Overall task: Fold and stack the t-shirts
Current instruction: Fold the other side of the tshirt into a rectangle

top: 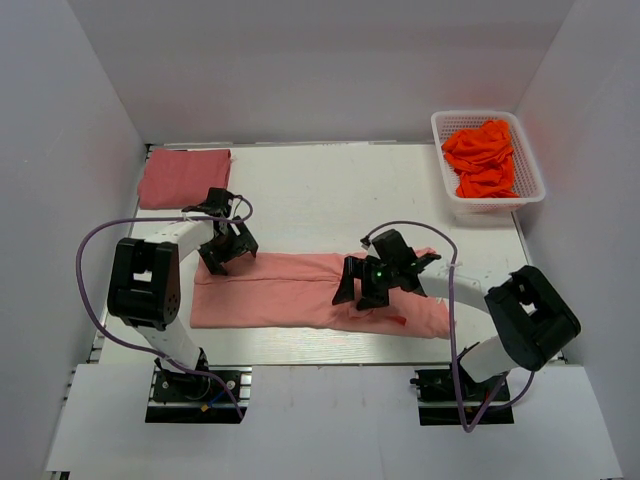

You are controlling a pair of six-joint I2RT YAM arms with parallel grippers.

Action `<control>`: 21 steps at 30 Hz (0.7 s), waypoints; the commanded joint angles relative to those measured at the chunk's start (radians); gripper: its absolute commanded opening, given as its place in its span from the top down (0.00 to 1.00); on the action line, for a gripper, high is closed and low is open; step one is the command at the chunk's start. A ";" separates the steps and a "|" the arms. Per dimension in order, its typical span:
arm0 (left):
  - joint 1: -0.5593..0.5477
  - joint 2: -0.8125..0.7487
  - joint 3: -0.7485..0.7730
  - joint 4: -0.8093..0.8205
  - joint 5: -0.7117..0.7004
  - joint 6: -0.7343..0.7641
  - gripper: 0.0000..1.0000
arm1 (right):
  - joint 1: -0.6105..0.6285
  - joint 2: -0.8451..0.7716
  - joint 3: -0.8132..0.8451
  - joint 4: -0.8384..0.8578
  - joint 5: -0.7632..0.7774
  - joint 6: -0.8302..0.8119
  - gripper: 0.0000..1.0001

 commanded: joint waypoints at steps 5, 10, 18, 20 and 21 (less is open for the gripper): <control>0.009 0.004 0.022 -0.047 -0.023 0.013 0.00 | -0.015 -0.120 0.161 -0.290 0.259 -0.027 0.10; 0.009 -0.070 0.032 -0.091 -0.014 -0.019 0.00 | -0.040 -0.175 0.214 -0.487 0.396 -0.010 0.10; -0.019 -0.162 0.153 -0.283 -0.084 -0.029 0.00 | -0.084 -0.185 0.108 -0.545 0.518 0.043 0.10; -0.030 -0.176 0.135 -0.327 -0.104 -0.029 0.00 | -0.096 -0.178 0.077 -0.551 0.549 0.049 0.10; -0.043 -0.176 0.116 -0.328 -0.104 -0.029 0.00 | -0.102 -0.174 0.063 -0.565 0.557 0.053 0.10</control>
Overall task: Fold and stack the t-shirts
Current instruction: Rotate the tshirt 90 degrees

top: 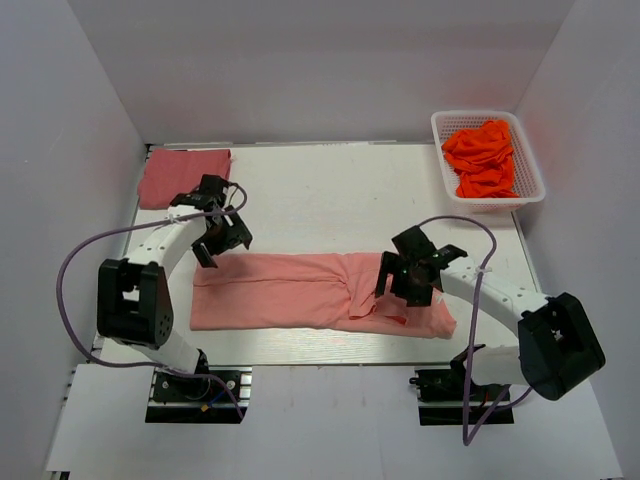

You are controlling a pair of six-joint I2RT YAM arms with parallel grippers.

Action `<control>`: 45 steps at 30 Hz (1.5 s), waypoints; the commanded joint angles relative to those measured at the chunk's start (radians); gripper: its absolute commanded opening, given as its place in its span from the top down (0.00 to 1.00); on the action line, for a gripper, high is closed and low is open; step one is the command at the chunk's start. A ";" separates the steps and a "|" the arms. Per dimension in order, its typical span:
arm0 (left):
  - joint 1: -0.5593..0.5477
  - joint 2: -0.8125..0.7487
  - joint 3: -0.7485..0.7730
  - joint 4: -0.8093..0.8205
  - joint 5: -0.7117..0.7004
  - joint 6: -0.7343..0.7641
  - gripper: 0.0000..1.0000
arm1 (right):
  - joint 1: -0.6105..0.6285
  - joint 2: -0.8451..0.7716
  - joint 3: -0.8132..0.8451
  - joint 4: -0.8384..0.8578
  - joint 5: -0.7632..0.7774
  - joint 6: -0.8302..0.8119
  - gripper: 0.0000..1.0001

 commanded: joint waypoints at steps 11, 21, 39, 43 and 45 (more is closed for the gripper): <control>-0.129 0.032 -0.309 -0.047 0.062 -0.068 0.07 | -0.106 0.238 0.042 0.044 0.128 -0.015 0.10; -0.438 0.032 -0.311 -0.113 0.474 -0.108 0.06 | -0.215 0.866 0.792 0.325 -0.142 -0.274 0.10; -0.609 -0.122 0.162 -0.254 0.206 0.065 0.01 | -0.152 0.740 1.142 0.172 -0.291 -0.543 0.10; -0.600 -0.217 0.162 -0.352 -0.065 -0.099 0.01 | -0.062 0.644 0.951 0.153 -0.297 -0.476 0.10; -0.591 -0.316 0.129 -0.353 -0.125 -0.149 0.01 | -0.023 0.599 0.839 0.207 -0.304 -0.436 0.10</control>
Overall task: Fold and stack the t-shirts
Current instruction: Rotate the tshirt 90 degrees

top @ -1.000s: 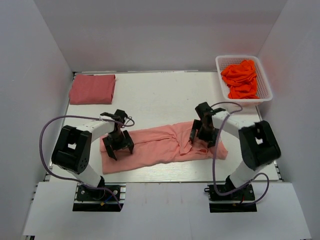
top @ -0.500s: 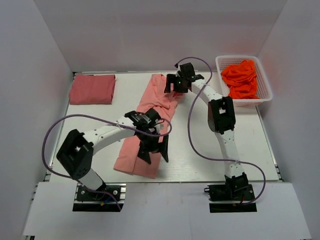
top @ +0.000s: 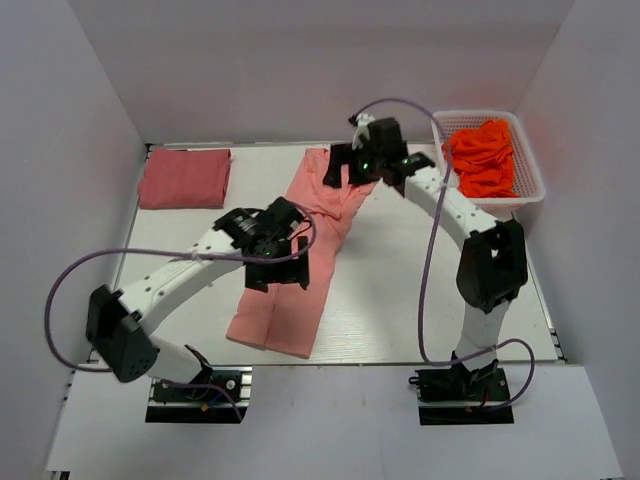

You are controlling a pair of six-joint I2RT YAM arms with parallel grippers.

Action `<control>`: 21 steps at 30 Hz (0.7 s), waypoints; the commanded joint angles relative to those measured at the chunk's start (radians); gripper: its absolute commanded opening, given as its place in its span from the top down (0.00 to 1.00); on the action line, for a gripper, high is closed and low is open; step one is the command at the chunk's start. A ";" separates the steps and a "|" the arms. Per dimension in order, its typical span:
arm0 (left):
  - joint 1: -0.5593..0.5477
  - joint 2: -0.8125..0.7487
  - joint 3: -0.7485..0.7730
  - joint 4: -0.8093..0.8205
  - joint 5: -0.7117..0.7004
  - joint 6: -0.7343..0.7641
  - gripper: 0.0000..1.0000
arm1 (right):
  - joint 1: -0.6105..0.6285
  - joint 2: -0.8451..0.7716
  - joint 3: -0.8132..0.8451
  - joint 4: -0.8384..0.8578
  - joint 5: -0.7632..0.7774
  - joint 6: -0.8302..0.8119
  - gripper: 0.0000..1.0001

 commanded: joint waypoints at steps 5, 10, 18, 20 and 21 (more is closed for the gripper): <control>0.042 -0.292 -0.062 -0.017 -0.217 -0.157 0.01 | 0.232 -0.014 -0.297 0.102 -0.114 0.213 0.10; 0.042 -0.372 -0.119 0.018 -0.177 -0.176 0.01 | 0.324 0.056 -0.363 0.146 -0.143 0.250 0.10; 0.042 -0.349 -0.139 0.009 -0.137 -0.141 0.01 | 0.294 -0.084 -0.726 0.207 -0.056 0.290 0.10; 0.042 -0.323 -0.151 0.051 -0.099 -0.107 0.01 | 0.272 -0.143 -0.844 0.204 -0.023 0.298 0.10; 0.042 -0.323 -0.151 0.063 -0.070 -0.096 0.01 | 0.255 -0.180 -0.866 0.198 0.025 0.301 0.10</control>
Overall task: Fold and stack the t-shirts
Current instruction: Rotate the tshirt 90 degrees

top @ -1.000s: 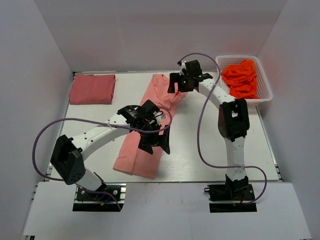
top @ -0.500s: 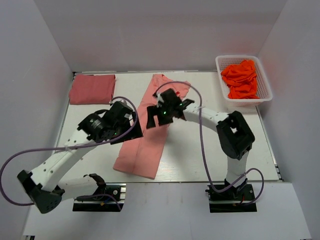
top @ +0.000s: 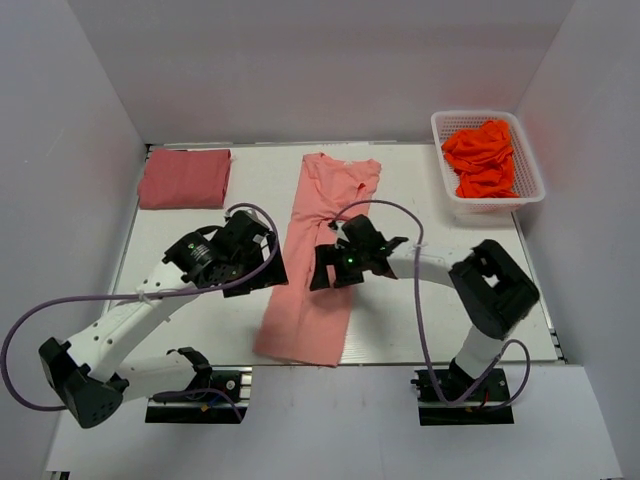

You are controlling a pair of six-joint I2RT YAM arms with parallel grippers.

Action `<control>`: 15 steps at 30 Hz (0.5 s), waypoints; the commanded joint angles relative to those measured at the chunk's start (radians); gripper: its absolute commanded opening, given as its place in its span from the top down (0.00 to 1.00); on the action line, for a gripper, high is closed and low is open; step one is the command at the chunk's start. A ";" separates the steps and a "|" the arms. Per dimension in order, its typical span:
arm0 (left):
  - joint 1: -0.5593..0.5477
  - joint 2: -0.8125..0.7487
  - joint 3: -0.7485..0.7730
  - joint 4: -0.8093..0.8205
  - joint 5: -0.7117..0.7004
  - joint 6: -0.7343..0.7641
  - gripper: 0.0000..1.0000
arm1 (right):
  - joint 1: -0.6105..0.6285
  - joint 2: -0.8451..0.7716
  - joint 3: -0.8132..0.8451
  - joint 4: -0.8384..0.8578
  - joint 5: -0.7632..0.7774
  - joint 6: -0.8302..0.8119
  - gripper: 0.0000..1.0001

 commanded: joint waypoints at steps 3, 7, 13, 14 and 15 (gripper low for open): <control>0.004 0.050 -0.055 0.105 0.126 0.084 0.01 | -0.078 -0.130 -0.205 -0.136 0.169 -0.014 0.10; -0.019 0.107 -0.124 0.172 0.212 0.157 0.01 | -0.089 -0.228 -0.199 -0.165 0.128 -0.076 0.10; -0.057 0.201 -0.322 0.370 0.496 0.168 0.01 | -0.075 -0.453 -0.097 -0.280 0.103 -0.109 0.10; -0.082 0.201 -0.339 0.381 0.511 0.159 0.01 | -0.075 -0.489 -0.083 -0.360 0.107 -0.106 0.10; -0.097 0.201 -0.365 0.396 0.522 0.159 0.01 | -0.074 -0.506 -0.081 -0.395 0.110 -0.093 0.10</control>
